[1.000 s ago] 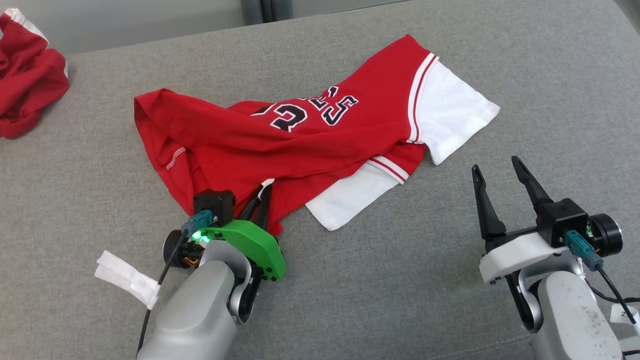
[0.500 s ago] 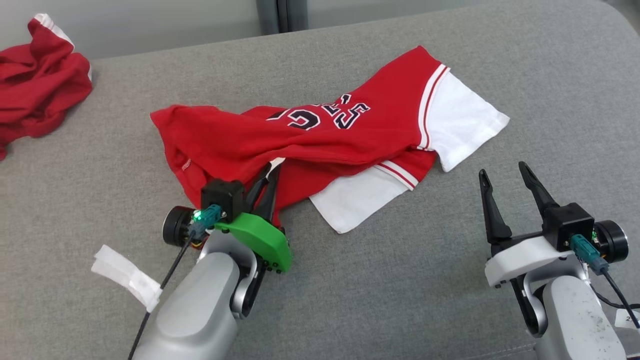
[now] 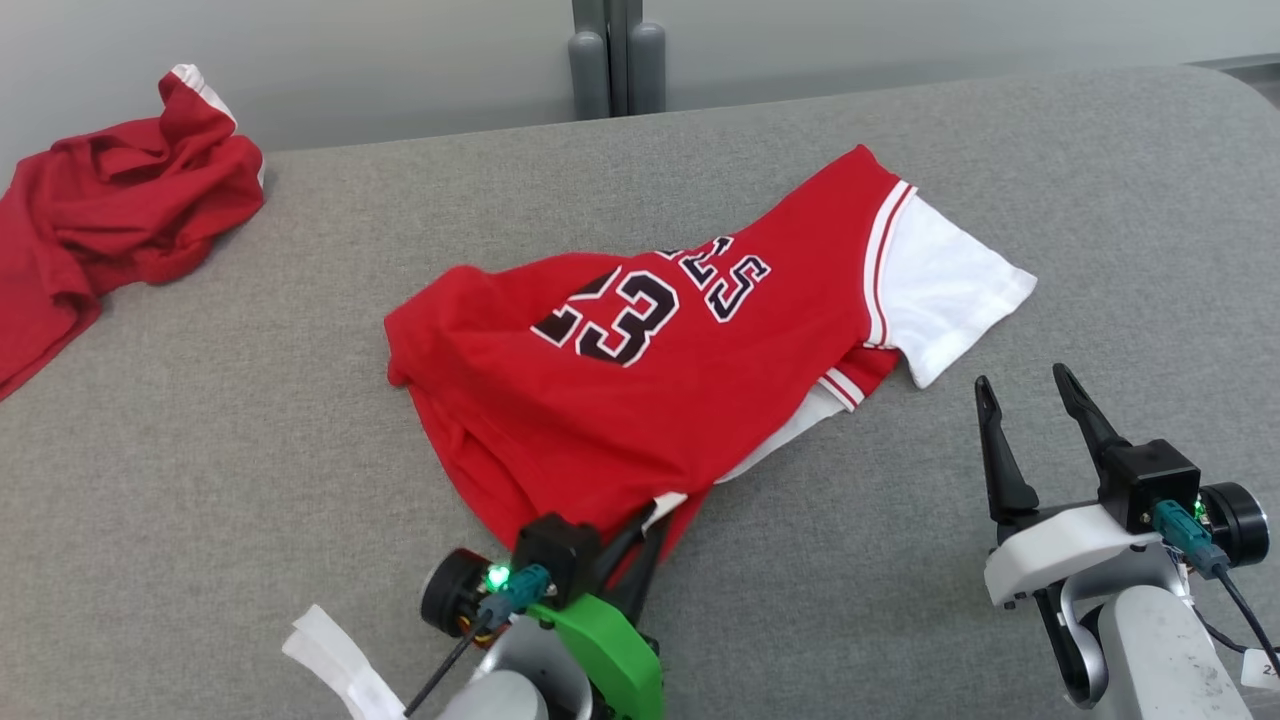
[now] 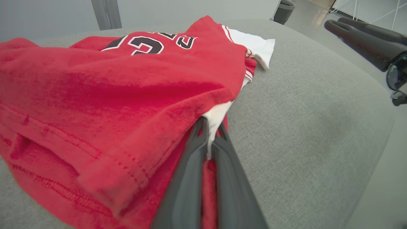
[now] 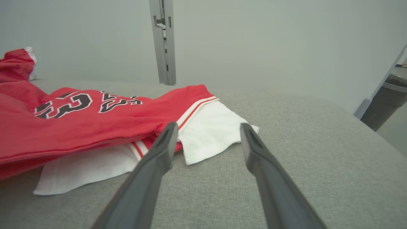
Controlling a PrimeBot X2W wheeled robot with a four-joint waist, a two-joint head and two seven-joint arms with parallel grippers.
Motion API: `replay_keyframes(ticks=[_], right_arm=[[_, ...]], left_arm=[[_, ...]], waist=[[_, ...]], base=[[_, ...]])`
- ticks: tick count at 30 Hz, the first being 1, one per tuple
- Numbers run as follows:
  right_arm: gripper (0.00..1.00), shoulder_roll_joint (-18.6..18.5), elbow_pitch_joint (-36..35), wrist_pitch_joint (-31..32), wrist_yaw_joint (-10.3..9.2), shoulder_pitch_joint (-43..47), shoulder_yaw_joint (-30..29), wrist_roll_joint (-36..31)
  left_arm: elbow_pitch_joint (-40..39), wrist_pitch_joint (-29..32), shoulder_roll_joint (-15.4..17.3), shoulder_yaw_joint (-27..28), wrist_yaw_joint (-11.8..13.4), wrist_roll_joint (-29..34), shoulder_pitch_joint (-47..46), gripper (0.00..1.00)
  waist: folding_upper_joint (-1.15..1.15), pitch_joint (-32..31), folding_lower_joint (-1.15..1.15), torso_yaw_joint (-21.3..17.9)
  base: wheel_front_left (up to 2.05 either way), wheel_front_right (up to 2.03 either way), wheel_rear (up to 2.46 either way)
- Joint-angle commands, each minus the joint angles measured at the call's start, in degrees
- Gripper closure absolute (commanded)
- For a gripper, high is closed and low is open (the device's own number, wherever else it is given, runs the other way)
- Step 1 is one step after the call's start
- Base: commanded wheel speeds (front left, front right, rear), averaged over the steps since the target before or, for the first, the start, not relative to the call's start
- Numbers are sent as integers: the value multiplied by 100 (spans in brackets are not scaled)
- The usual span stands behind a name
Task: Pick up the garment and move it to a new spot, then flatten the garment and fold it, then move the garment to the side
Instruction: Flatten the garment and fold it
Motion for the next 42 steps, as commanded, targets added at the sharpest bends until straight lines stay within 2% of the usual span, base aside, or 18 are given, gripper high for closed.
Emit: replay_keyframes(ticks=[1, 7, 8, 9, 10, 17, 20, 24, 28, 35, 38, 42], right_arm=[[0, -17, 25, -12, -11, 96, -24, 19], [0, -17, 79, -12, -11, 79, -13, 9], [0, -17, 87, -12, -11, 60, 0, 5], [0, -16, 88, -11, -11, 44, 8, 2], [0, -17, 89, -12, -11, 24, 15, -1], [0, -16, 104, -12, -11, 38, -38, -52], [0, -16, 107, -12, -11, 81, -78, -68], [0, -16, 118, -12, -11, 82, -96, -51], [0, -16, 111, -12, -11, 41, -84, -25], [0, -16, 85, -12, -11, 2, -52, -62], [0, -16, 96, -12, -11, -20, -48, -77], [0, -16, 106, -12, -11, -47, -37, -91]], left_arm=[[-34, 51, -72, -50, -56, -126, 145, 100], [255, 303, -327, -580, -306, -153, 209, 100], [315, 288, -362, -680, -339, -114, 157, 71], [359, 269, -383, -732, -360, -113, 122, 33], [410, 264, -413, -800, -388, -135, 85, 0], [333, 56, -491, -951, -475, -245, -154, 0], [155, -74, -499, -821, -386, -351, -227, 0], [56, -199, -369, -542, -151, -411, -309, 0], [121, -346, -105, -53, 124, -545, -401, 0], [742, -526, 413, 777, 534, -878, -410, 0], [1065, -535, 452, 942, 508, -1039, -373, 0], [1487, -438, 305, 1054, 401, -1330, -381, 0]], waist=[[0, -66, 0, 62], [0, -116, 0, 73], [0, -116, 0, 61], [0, -114, 0, 51], [0, -112, 0, 37], [0, -124, 0, 23], [0, -152, 0, 50], [0, -183, 0, 86], [0, -167, 0, 110], [0, -78, 0, 113], [0, -34, 0, 104], [0, 18, 0, 82]], base=[[0, 0, 0], [0, 0, 0], [0, 0, 0], [0, 0, 0], [0, 0, 0], [0, 0, 0], [0, 0, 0], [0, 0, 0], [0, 0, 0], [0, 0, 0], [0, 0, 0], [0, 0, 0]])
